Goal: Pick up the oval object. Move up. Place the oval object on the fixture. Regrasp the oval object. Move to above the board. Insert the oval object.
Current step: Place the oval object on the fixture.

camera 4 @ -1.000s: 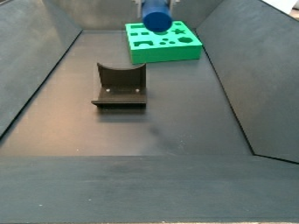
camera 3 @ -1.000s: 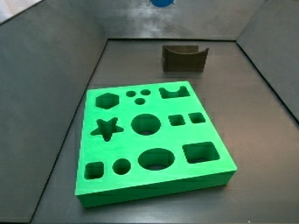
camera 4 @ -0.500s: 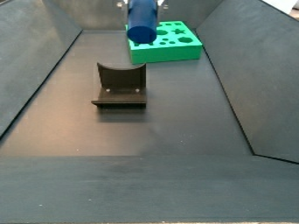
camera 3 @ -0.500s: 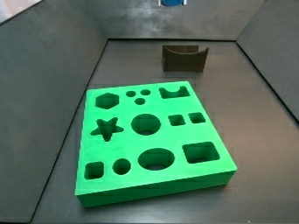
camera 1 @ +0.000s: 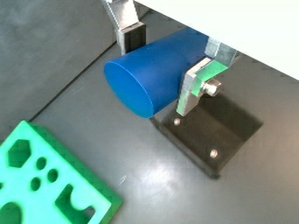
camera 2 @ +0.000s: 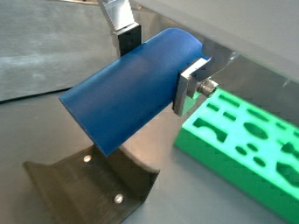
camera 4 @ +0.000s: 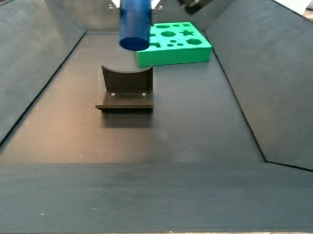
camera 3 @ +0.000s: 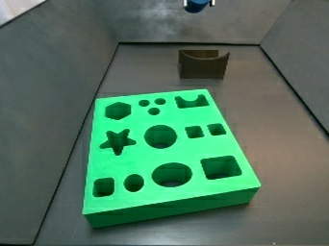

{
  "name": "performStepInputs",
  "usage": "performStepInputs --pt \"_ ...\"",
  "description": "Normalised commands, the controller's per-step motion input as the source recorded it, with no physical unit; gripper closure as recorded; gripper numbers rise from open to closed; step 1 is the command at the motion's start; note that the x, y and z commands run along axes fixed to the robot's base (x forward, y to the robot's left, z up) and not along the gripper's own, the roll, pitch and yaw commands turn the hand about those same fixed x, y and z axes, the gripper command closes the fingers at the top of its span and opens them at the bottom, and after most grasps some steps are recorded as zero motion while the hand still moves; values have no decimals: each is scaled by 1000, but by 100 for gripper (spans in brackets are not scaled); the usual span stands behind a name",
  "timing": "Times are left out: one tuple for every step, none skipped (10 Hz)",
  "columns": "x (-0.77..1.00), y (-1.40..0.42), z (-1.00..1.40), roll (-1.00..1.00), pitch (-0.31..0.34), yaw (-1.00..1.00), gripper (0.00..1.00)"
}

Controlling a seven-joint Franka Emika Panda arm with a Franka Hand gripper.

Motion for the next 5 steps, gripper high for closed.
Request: performStepInputs --pt "396 53 -21 -891 80 -147 100" --pt "308 52 -20 -673 64 -131 100" --pt "242 51 -24 -507 54 -121 100" --pt "176 52 -21 -342 49 -111 100" --pt "84 34 -10 -204 40 -97 100"
